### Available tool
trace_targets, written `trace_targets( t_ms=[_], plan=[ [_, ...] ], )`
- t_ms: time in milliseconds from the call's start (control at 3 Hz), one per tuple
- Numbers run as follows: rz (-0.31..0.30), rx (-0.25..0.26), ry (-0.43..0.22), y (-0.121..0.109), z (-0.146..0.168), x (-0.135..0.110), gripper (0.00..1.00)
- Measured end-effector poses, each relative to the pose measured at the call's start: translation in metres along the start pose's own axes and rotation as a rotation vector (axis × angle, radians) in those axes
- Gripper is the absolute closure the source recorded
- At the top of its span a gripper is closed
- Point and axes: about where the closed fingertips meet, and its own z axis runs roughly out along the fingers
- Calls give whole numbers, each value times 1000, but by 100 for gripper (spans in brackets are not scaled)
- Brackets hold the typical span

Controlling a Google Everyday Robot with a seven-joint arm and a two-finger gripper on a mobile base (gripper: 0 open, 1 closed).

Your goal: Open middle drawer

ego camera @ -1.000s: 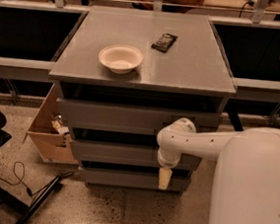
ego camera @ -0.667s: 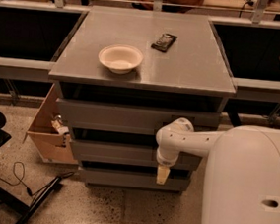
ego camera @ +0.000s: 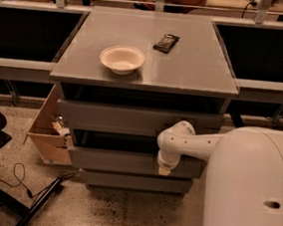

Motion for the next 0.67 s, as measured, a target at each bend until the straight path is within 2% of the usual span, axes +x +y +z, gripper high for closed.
trace_targets(
  t_ms=[333,667],
  plan=[
    [0,0,0,-1,-9,0,89],
    [0,0,0,-2,-17,-1,100]
  ],
)
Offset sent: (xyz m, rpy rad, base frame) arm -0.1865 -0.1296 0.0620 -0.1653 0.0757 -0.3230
